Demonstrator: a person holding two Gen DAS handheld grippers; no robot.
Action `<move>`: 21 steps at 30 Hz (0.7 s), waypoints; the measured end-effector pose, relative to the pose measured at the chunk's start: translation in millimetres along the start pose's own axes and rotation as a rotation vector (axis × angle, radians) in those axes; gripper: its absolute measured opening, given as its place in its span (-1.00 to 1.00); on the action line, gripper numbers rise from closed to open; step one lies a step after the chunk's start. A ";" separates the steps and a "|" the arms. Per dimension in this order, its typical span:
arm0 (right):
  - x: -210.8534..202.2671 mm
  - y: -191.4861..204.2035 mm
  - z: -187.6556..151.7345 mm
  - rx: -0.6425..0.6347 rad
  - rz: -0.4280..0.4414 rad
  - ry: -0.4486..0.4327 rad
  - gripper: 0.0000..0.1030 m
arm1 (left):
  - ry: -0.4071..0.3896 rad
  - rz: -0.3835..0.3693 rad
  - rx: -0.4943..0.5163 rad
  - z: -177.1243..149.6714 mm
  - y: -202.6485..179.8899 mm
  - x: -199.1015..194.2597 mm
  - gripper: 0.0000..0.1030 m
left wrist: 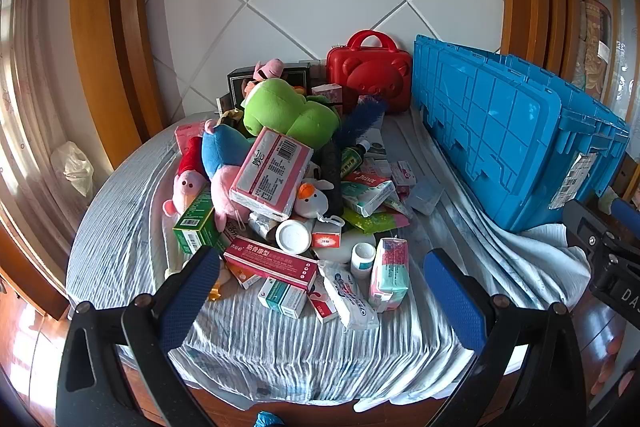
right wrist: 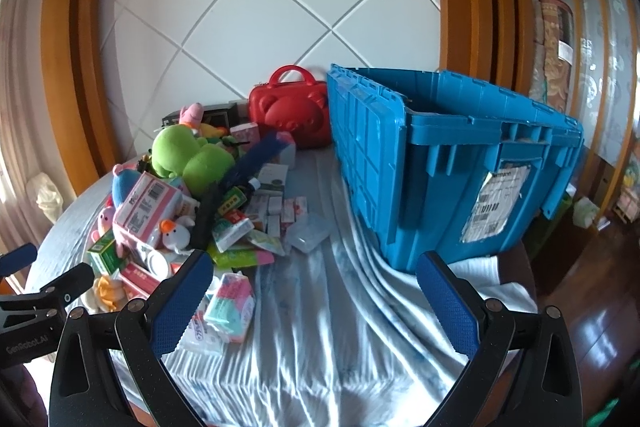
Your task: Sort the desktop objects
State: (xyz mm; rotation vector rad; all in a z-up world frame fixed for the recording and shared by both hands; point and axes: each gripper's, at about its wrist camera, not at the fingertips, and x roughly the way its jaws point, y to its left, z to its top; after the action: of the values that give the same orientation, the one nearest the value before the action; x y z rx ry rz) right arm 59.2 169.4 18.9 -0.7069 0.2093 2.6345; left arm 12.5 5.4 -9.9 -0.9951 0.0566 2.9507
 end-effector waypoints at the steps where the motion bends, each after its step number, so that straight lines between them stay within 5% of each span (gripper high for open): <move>1: -0.1 0.0 -0.2 -0.001 0.000 0.000 1.00 | 0.000 0.001 0.001 0.2 0.2 0.1 1.00; 21: -0.7 0.6 -1.3 -0.016 0.002 0.006 1.00 | 0.001 -0.011 0.008 -1.9 1.2 -0.8 1.00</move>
State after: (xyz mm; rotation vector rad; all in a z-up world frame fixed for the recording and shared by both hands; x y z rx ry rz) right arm 60.1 168.3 18.1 -0.7210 0.1905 2.6386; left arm 14.2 4.1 -10.9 -0.9926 0.0624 2.9375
